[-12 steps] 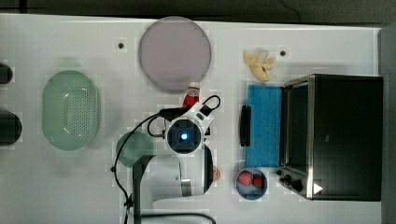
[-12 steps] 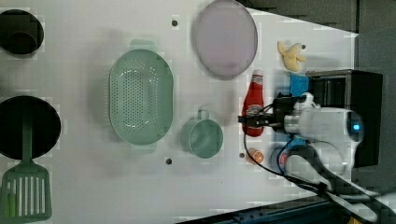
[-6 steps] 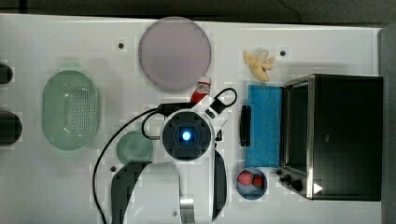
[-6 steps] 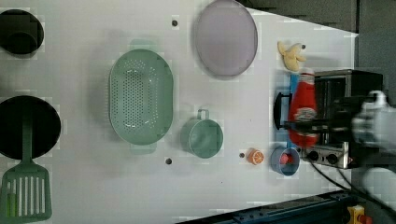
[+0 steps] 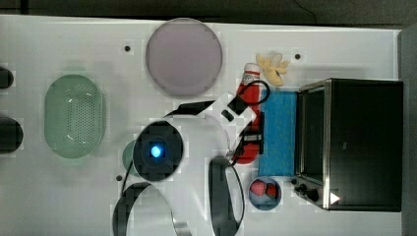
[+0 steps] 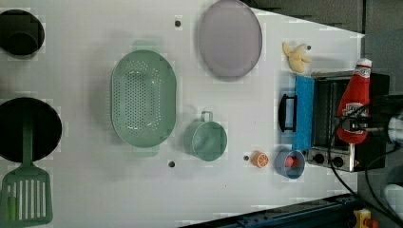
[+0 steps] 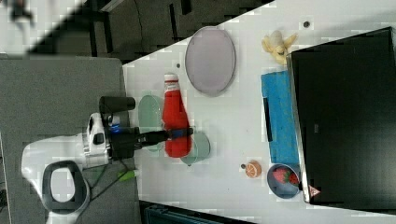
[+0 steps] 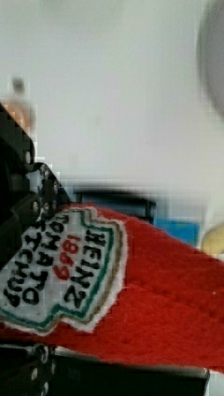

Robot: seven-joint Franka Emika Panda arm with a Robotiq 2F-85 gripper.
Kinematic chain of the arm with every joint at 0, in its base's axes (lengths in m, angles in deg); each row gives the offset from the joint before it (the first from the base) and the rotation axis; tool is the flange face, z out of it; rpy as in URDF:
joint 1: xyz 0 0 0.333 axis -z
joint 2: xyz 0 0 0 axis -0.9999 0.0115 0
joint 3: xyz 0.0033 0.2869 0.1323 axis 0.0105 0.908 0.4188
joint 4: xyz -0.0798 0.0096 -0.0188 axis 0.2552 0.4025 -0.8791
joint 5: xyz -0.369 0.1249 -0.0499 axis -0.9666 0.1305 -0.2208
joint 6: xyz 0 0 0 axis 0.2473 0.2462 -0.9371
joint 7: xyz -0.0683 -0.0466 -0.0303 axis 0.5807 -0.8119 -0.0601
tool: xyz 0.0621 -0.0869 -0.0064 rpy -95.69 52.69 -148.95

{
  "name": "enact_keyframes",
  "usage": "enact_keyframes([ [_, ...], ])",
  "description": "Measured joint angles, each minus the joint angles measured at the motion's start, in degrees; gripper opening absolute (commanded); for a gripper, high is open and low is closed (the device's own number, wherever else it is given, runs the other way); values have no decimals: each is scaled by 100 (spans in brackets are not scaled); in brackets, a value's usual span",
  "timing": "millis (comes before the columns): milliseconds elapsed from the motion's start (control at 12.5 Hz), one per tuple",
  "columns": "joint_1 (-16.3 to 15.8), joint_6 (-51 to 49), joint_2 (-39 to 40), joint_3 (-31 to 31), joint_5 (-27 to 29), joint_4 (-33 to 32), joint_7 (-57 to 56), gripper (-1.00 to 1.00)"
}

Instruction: Pick Ketchup from the table and place in oven.

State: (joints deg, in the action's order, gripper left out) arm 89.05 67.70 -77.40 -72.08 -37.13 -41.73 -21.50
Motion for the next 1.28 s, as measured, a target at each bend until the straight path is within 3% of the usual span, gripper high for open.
enact_keyframes([
  [160,37,15,393,-37,-1133,-101,389,20],
  [560,130,-120,1926,-252,-2342,-325,1832,20],
  [960,55,164,3187,-775,-3209,-325,3552,20],
  [1280,161,1021,3764,-1275,-3768,78,3819,20],
])
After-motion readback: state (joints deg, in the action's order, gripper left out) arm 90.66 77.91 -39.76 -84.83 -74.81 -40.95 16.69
